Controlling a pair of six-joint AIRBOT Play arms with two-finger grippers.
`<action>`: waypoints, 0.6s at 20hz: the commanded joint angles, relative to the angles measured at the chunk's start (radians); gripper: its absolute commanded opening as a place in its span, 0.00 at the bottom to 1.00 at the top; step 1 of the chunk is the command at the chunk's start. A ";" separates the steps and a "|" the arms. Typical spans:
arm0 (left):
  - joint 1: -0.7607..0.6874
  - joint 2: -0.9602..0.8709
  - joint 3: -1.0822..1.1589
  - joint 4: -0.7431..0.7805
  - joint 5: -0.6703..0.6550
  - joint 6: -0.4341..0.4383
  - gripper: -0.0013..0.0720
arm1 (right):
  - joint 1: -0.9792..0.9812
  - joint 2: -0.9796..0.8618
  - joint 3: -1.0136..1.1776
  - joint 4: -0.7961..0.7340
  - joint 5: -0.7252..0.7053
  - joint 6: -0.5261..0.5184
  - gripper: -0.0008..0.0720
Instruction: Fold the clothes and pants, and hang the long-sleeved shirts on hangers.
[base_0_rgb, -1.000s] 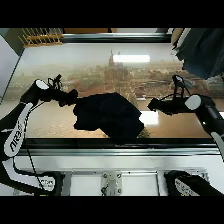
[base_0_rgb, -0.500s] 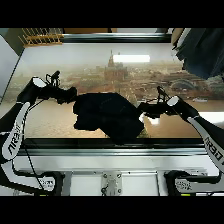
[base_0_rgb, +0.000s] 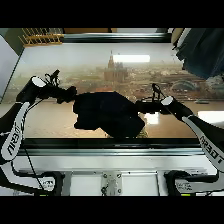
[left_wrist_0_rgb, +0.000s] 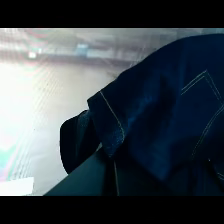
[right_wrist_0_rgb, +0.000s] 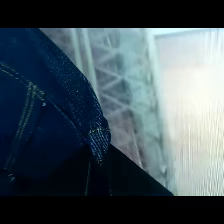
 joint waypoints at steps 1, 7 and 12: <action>0.020 0.083 0.086 0.000 0.002 -0.008 0.03 | -0.016 0.093 0.126 -0.182 0.040 -0.016 0.04; 0.000 0.438 0.413 0.000 -0.007 -0.006 0.03 | -0.047 0.410 0.535 -0.333 0.239 -0.015 0.04; -0.074 0.659 0.505 0.002 -0.003 -0.006 0.03 | -0.046 0.657 0.573 -0.313 0.240 0.004 0.04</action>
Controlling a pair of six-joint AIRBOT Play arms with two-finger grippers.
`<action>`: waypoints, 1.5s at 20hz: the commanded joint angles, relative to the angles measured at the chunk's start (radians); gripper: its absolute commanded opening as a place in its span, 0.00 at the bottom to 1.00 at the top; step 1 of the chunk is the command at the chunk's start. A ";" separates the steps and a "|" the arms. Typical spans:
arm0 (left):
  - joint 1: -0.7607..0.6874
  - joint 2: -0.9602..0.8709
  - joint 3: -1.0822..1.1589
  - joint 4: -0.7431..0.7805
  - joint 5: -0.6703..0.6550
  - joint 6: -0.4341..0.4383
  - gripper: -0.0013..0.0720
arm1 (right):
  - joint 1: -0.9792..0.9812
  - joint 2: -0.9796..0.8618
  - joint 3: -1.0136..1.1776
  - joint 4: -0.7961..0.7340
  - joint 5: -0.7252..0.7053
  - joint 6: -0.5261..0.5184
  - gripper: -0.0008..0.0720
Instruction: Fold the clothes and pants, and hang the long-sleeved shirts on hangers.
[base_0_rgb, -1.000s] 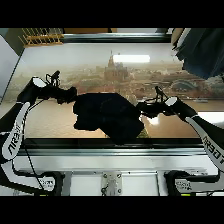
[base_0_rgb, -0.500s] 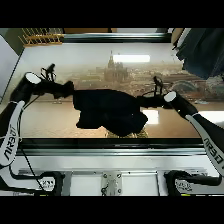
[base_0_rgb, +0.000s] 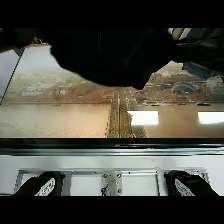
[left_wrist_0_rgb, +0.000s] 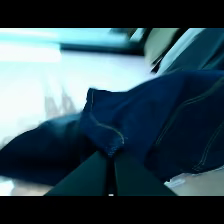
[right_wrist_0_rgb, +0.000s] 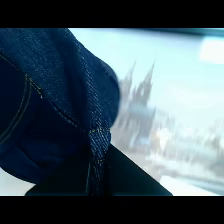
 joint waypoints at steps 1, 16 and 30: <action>-0.050 0.158 0.041 0.004 0.017 0.001 0.03 | -0.001 0.164 0.038 -0.008 0.021 0.035 0.04; -0.072 -0.005 -0.470 -0.007 0.217 -0.028 0.03 | 0.000 -0.117 -0.137 -0.063 0.349 0.266 0.05; -0.076 -0.037 -0.269 0.180 -0.030 -0.037 0.03 | 0.000 -0.116 -0.137 -0.117 0.298 0.172 0.05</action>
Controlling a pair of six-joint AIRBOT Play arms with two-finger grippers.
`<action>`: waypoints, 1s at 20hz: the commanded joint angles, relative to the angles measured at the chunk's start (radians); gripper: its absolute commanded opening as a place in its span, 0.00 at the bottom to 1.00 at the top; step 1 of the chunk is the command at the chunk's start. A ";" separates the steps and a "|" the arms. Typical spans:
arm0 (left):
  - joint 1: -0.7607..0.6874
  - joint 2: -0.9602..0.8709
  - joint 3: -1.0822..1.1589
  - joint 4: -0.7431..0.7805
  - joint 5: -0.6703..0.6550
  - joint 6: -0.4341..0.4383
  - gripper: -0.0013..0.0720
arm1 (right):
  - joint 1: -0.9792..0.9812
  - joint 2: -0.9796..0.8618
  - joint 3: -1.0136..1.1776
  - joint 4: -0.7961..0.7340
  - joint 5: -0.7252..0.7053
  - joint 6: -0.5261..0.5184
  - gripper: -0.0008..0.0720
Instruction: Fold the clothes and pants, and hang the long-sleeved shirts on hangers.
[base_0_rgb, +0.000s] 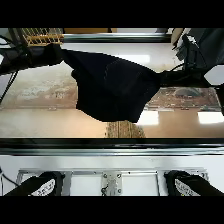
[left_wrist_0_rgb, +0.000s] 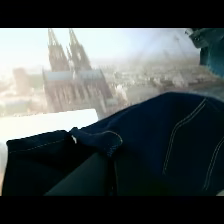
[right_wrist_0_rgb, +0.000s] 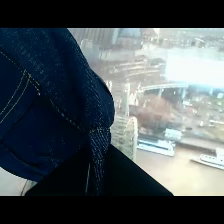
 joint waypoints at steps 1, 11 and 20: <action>-0.010 0.164 -0.120 0.127 -0.103 -0.048 0.03 | 0.000 0.054 0.000 -0.003 0.123 -0.004 0.05; -0.069 0.245 -0.359 0.114 0.141 -0.090 0.03 | 0.000 0.001 -0.001 -0.073 0.040 0.126 0.05; 0.052 -0.240 -0.071 0.109 0.088 -0.135 0.93 | -0.033 -0.146 0.000 -0.071 -0.277 0.124 0.90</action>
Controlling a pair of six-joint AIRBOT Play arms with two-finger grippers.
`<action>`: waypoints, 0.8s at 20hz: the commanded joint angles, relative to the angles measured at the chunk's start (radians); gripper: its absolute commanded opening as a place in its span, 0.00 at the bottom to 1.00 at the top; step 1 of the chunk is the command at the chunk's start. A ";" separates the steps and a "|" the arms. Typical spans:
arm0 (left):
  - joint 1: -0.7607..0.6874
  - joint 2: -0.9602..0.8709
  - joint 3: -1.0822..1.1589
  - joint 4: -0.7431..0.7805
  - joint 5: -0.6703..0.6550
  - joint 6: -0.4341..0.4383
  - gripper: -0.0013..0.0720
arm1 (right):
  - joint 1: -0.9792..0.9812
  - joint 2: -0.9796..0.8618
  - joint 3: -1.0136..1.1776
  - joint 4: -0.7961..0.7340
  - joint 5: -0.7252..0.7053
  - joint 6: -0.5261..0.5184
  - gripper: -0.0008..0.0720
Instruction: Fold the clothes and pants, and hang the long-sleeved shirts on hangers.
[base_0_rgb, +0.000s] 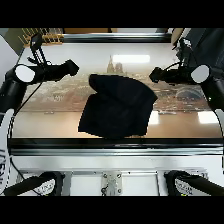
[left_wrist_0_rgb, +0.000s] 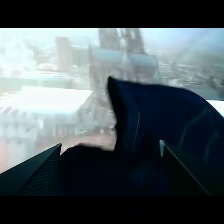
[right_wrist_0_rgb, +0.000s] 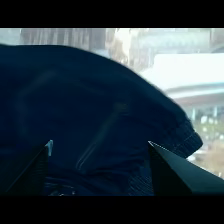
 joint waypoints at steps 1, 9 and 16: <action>0.105 -0.102 0.095 0.003 -0.209 -0.032 0.93 | -0.030 0.019 0.000 -0.002 -0.047 0.000 0.90; 0.257 0.176 -0.655 -0.037 -0.264 -0.071 0.93 | -0.041 0.149 -0.002 0.000 0.226 -0.026 0.90; 0.217 0.124 -0.906 -0.451 -0.080 0.025 0.93 | -0.041 0.150 -0.002 0.039 0.226 -0.026 0.90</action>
